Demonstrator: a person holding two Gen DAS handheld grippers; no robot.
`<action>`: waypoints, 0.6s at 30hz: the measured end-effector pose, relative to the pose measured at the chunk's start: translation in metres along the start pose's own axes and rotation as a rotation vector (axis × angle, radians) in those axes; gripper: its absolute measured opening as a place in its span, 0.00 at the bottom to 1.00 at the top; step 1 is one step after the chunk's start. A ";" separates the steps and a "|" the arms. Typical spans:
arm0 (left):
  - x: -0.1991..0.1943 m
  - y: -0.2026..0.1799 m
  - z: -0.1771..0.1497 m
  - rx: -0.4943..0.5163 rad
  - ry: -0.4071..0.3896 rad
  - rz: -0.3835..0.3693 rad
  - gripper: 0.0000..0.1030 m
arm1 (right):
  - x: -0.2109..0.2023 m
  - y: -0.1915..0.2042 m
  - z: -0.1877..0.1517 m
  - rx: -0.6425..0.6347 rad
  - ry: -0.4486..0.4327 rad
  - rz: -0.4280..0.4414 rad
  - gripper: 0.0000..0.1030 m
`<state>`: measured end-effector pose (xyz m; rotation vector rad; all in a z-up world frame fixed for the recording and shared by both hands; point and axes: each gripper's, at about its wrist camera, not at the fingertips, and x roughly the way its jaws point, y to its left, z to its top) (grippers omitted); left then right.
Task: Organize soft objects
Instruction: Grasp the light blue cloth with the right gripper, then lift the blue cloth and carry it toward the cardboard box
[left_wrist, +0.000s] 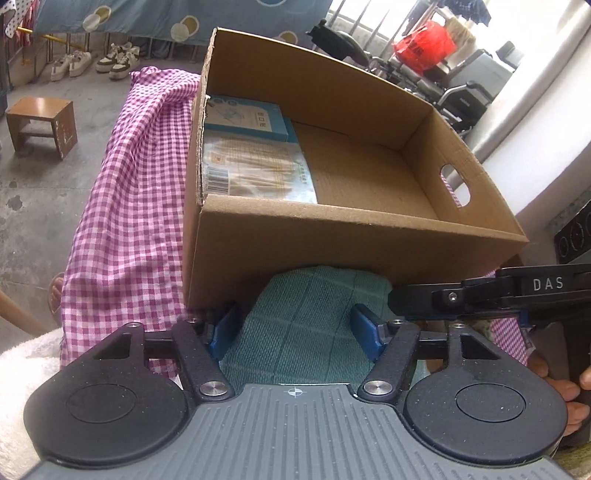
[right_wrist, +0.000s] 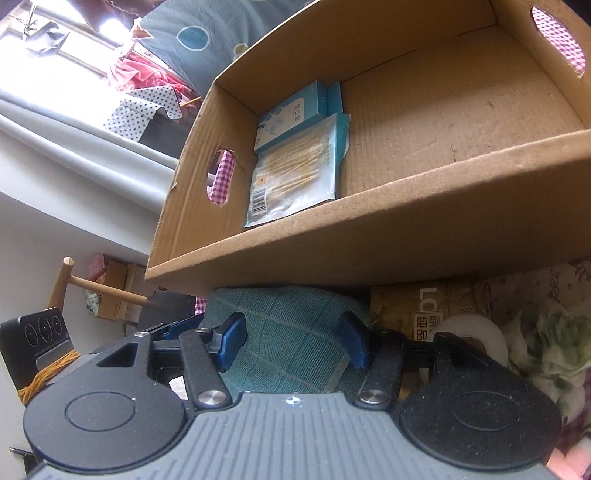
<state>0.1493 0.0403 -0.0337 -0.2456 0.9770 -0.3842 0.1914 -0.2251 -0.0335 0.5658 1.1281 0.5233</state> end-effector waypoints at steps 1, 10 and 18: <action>0.001 0.001 0.000 -0.006 0.002 -0.009 0.55 | 0.004 -0.001 0.000 -0.001 0.007 0.004 0.58; -0.015 -0.011 -0.005 0.019 -0.046 -0.051 0.15 | -0.003 0.004 -0.007 -0.031 -0.021 0.076 0.25; -0.062 -0.024 -0.004 0.014 -0.147 -0.130 0.12 | -0.053 0.043 -0.016 -0.136 -0.133 0.164 0.19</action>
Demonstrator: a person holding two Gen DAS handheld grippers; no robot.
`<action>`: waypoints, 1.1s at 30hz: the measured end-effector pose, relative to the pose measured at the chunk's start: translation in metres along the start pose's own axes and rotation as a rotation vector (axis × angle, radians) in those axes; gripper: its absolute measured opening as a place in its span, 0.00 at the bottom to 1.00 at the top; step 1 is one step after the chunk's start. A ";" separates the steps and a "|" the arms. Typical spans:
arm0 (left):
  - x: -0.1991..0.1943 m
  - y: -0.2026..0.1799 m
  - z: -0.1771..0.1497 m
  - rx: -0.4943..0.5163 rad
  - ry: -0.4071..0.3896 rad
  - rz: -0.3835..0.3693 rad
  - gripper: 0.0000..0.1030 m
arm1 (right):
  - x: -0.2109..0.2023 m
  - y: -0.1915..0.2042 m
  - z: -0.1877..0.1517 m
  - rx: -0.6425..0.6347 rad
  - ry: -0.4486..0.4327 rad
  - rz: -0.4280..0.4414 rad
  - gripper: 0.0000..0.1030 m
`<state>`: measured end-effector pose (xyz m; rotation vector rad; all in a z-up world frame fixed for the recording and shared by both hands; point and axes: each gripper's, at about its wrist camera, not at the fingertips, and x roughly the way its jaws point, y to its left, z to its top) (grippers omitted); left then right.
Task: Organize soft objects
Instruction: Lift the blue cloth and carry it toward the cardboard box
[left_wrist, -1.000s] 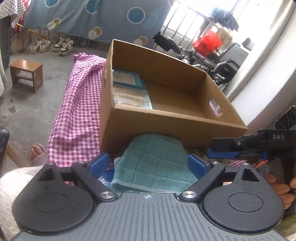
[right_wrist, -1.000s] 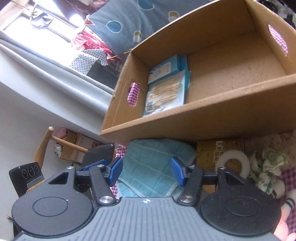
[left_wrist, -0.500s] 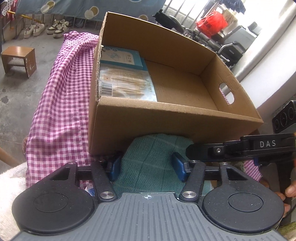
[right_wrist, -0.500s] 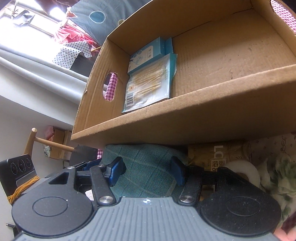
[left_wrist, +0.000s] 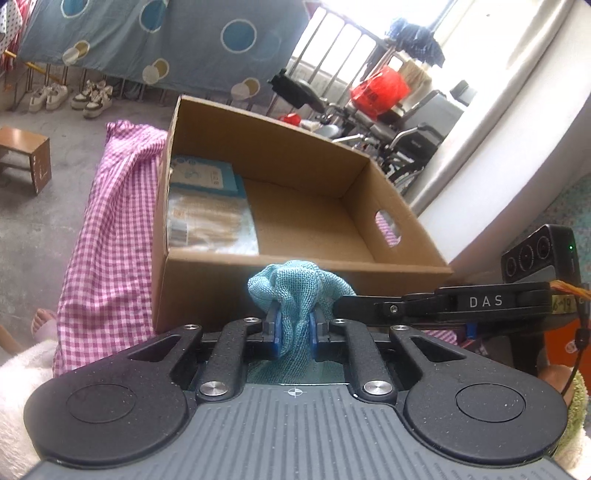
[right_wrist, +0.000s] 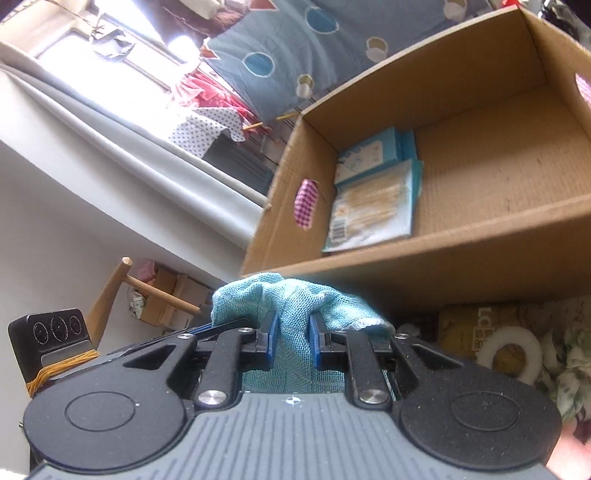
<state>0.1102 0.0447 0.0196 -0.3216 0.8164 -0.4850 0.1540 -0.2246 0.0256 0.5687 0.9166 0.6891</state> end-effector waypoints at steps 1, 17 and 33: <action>-0.007 -0.004 0.004 0.012 -0.025 -0.006 0.12 | -0.007 0.010 0.003 -0.036 -0.027 0.013 0.19; -0.008 -0.020 -0.030 0.214 -0.203 0.048 0.12 | 0.003 0.051 -0.053 -0.538 -0.095 -0.164 0.19; 0.000 0.029 -0.048 -0.054 0.017 0.066 0.13 | 0.034 -0.002 -0.027 -0.160 0.122 -0.103 0.22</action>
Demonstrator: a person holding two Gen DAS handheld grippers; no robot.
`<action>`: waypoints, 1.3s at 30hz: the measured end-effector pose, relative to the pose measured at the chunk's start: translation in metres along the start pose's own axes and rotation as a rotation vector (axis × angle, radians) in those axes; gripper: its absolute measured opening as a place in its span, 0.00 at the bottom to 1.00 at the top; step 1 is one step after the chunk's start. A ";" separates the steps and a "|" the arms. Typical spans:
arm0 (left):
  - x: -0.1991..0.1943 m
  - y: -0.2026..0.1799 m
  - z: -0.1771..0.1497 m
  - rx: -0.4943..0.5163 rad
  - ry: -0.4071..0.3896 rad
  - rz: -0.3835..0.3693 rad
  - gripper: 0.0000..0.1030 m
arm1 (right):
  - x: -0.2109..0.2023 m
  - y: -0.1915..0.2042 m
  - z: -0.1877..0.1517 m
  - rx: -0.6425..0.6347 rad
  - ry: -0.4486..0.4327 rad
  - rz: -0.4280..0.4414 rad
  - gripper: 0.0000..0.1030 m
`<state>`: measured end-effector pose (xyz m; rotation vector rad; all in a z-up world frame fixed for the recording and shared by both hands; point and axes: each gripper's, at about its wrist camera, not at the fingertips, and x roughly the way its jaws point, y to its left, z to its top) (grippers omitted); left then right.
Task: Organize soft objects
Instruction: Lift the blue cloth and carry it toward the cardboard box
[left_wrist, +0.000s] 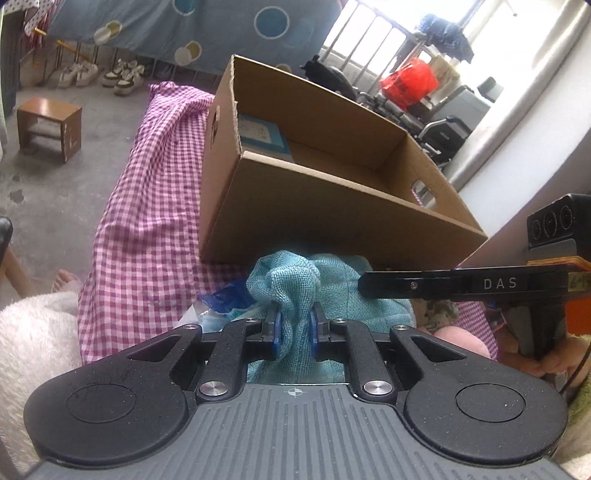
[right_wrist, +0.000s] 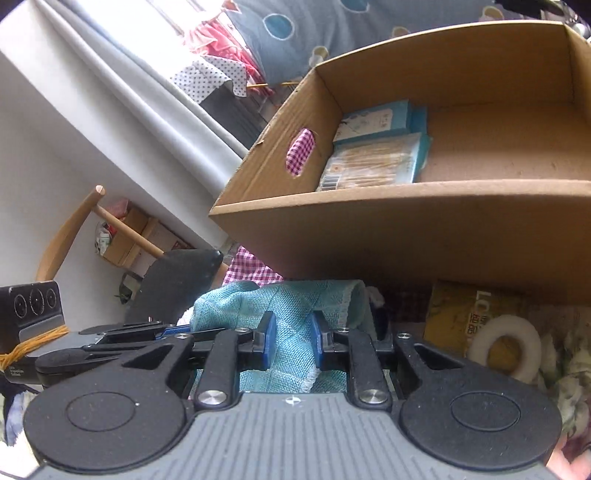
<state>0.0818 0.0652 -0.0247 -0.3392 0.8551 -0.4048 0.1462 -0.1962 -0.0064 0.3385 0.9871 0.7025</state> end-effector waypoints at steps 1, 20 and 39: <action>0.001 0.002 0.001 -0.014 0.006 -0.006 0.14 | -0.002 -0.003 0.000 0.021 -0.001 0.014 0.23; 0.002 0.005 0.004 -0.048 0.024 -0.036 0.13 | 0.015 0.018 -0.004 -0.069 -0.008 -0.020 0.21; -0.054 -0.066 0.135 0.157 -0.269 -0.177 0.13 | -0.080 0.084 0.125 -0.265 -0.287 0.024 0.15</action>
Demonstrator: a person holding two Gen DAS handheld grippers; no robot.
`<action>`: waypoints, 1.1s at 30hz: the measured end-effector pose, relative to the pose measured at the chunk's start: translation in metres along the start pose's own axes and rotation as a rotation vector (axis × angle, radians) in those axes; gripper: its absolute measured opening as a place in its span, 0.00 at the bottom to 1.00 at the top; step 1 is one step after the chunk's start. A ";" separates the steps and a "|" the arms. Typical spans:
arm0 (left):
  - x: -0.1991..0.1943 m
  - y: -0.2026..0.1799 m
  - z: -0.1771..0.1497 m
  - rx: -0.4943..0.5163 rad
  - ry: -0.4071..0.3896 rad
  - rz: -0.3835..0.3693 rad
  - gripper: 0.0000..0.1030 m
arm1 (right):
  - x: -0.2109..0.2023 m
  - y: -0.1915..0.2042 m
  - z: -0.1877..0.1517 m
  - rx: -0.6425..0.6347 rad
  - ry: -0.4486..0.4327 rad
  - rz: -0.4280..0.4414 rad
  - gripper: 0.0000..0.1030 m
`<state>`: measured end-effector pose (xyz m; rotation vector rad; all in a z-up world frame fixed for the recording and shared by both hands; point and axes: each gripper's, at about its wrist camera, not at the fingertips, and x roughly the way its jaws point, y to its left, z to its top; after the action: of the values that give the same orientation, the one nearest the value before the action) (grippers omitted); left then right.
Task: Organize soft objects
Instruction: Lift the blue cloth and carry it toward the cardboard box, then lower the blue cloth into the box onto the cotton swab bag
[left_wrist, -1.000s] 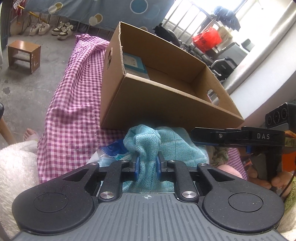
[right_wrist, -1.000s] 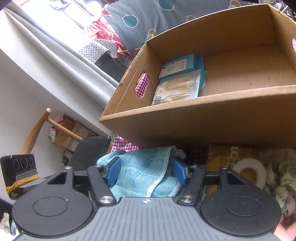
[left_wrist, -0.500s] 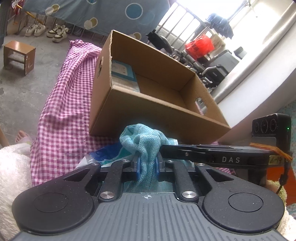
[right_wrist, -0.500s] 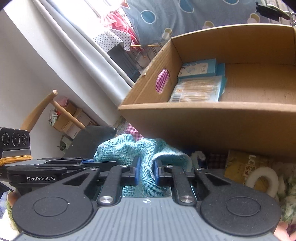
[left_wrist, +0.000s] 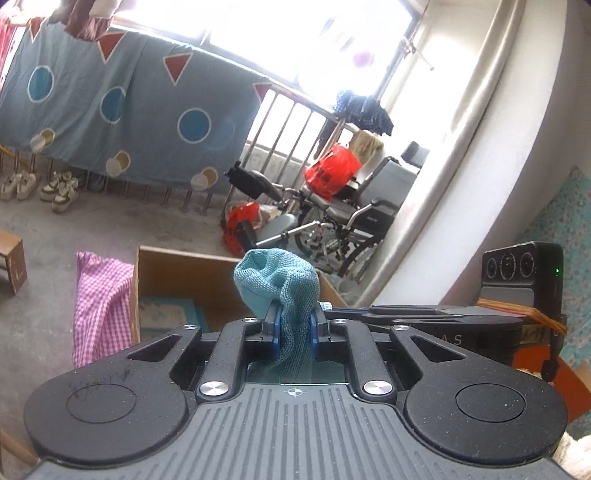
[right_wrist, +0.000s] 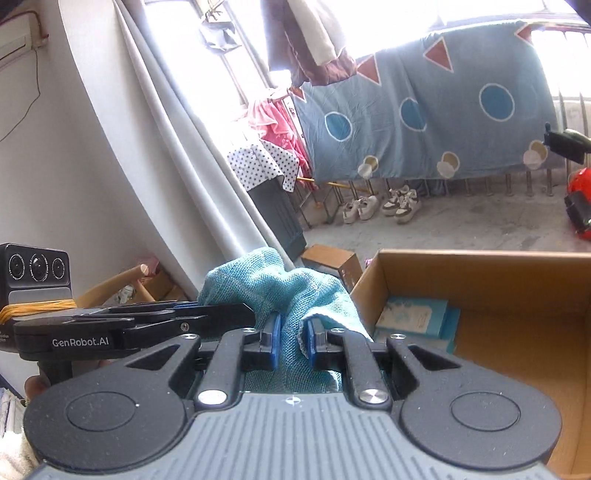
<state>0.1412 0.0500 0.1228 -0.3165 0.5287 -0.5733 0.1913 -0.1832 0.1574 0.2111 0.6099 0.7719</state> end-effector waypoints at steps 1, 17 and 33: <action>0.010 0.000 0.007 0.013 -0.007 0.006 0.13 | 0.006 -0.005 0.009 -0.011 -0.003 -0.012 0.15; 0.131 0.057 -0.019 0.009 0.245 0.142 0.13 | 0.121 -0.104 -0.015 0.048 0.344 -0.072 0.15; 0.072 0.063 -0.033 -0.047 0.282 0.192 0.78 | 0.204 -0.125 -0.057 0.239 0.791 0.018 0.18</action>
<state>0.2011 0.0527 0.0411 -0.2272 0.8361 -0.4212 0.3451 -0.1294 -0.0269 0.1234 1.4540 0.7897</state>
